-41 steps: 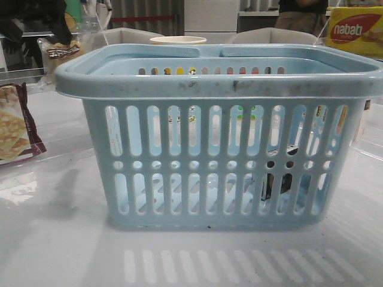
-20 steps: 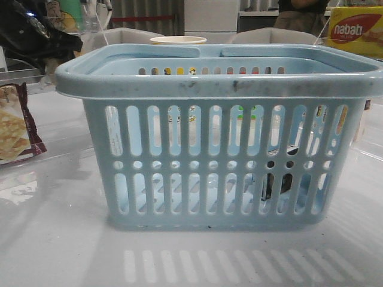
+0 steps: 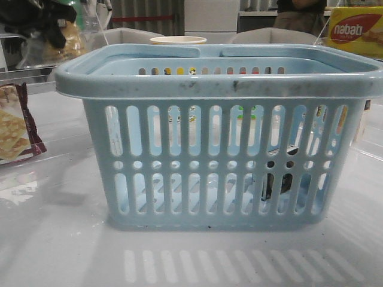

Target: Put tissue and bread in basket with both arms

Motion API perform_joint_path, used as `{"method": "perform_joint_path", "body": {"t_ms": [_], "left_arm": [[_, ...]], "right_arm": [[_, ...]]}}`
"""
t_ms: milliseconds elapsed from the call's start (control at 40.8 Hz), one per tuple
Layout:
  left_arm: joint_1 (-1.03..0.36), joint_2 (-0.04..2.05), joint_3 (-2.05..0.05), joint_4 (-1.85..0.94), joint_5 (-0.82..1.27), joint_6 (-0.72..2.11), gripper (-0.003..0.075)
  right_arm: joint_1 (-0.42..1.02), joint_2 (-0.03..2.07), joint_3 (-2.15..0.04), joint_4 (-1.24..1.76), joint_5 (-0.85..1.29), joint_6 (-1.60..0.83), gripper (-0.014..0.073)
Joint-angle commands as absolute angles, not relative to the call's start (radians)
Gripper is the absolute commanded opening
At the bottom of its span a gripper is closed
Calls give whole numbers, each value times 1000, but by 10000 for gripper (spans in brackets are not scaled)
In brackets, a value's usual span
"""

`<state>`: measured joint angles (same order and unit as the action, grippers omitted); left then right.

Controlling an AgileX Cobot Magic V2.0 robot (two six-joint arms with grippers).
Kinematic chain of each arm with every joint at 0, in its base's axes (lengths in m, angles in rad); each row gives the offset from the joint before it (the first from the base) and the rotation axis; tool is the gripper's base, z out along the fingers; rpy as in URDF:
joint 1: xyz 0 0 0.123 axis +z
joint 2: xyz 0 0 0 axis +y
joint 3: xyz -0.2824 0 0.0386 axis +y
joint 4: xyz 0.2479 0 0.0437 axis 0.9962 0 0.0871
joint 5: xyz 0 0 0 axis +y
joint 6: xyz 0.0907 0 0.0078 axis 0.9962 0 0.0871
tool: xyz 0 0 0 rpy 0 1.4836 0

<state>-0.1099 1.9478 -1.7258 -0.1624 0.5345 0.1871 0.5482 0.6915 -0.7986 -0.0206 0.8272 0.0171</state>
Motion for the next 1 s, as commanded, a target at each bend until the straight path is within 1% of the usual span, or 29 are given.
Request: {"method": "perform_joint_path", "body": {"t_ms": [0,147,343,539,686,759,833,882,906,955,980], "left_arm": [[-142,1802,-1770,-184,504,189,91],[-197,1703,-1770,-184,603,222,91],[-320,1623,-1770,-184,748,294,91],[-479,1636,-1761,-184,819,329,91],[-564,1687,-1735,-184,847,340,99],[-590,1717,-1722,-184,849,340,150],[-602,1738,-1715,-184,849,340,251],[-601,1743,-1713,-187,851,340,353],[-601,1743,-1713,-190,851,340,379],[-601,1740,-1713,-199,851,340,459],[-601,1735,-1713,-203,849,340,479]], "right_arm": [[551,688,-824,-29,760,11,556],[551,688,-824,-29,760,11,556],[551,688,-824,-29,760,11,556],[551,688,-824,-29,760,11,556],[551,688,-824,-29,760,11,556],[551,688,-824,-29,760,11,556],[551,688,-824,-29,760,11,556],[551,688,-824,-29,760,11,556],[551,688,-824,-29,760,11,556],[551,688,-824,-29,760,11,556],[551,688,-824,-29,760,11,556]]}}
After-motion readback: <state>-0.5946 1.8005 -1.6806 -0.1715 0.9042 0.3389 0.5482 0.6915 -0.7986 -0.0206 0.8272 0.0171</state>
